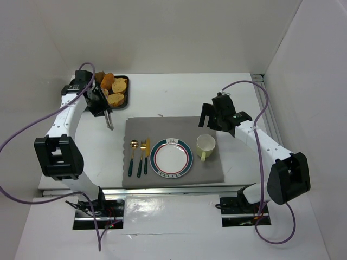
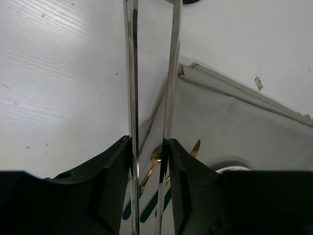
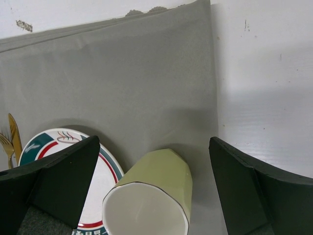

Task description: Place the bread

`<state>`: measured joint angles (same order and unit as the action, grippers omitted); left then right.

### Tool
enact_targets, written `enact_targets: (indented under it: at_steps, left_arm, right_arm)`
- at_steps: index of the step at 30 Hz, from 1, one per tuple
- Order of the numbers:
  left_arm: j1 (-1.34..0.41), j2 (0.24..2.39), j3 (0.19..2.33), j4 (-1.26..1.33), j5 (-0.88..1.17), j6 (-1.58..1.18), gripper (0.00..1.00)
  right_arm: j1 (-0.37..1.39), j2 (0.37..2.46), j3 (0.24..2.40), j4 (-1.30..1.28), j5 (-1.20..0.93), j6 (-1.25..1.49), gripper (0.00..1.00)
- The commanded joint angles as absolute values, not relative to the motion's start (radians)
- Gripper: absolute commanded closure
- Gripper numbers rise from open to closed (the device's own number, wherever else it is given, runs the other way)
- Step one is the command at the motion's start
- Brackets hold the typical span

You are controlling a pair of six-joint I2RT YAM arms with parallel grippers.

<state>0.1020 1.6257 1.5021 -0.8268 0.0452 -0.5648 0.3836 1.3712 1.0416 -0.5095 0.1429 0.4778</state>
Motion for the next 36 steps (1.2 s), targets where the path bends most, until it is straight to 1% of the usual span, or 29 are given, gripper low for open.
enact_targets:
  at_steps: [1,4,7,11,14,17,18,22,24,31,36]
  left_arm:
    - [0.078,1.658,1.595,-0.861,0.129,-0.525,0.52]
    - [0.069,1.683,1.626,-0.861,0.141,-0.515,0.42]
    - [0.058,1.703,1.637,-0.861,0.123,-0.515,0.42]
    - [-0.003,1.746,1.698,-0.861,0.042,-0.494,0.42]
    - [-0.064,1.77,1.744,-0.885,-0.104,-0.485,0.42]
    - [-0.13,1.819,1.787,-0.894,-0.306,-0.451,0.43]
    - [-0.146,1.834,1.799,-0.894,-0.307,-0.451,0.43]
    - [-0.21,1.922,1.876,-0.916,-0.467,-0.423,0.44]
    - [-0.228,1.966,1.925,-0.946,-0.511,-0.423,0.44]
    - [-0.239,2.031,1.977,-0.957,-0.523,-0.414,0.46]
    - [-0.239,2.054,1.968,-0.946,-0.525,-0.414,0.47]
  right_arm:
    - [0.39,1.347,1.081,-0.486,0.161,0.477,0.0]
    - [0.39,1.347,1.081,-0.486,0.161,0.477,0.0]
    - [0.39,1.356,1.081,-0.486,0.161,0.477,0.0]
    - [0.39,1.365,1.081,-0.486,0.161,0.477,0.0]
    - [0.39,1.365,1.081,-0.486,0.161,0.477,0.0]
    - [0.39,1.374,1.081,-0.486,0.161,0.477,0.0]
    - [0.39,1.374,1.081,-0.486,0.161,0.477,0.0]
    - [0.39,1.384,1.081,-0.486,0.161,0.477,0.0]
    - [0.39,1.384,1.091,-0.486,0.161,0.477,0.0]
    - [0.39,1.384,1.091,-0.486,0.161,0.477,0.0]
    - [0.39,1.402,1.091,-0.486,0.161,0.477,0.0]
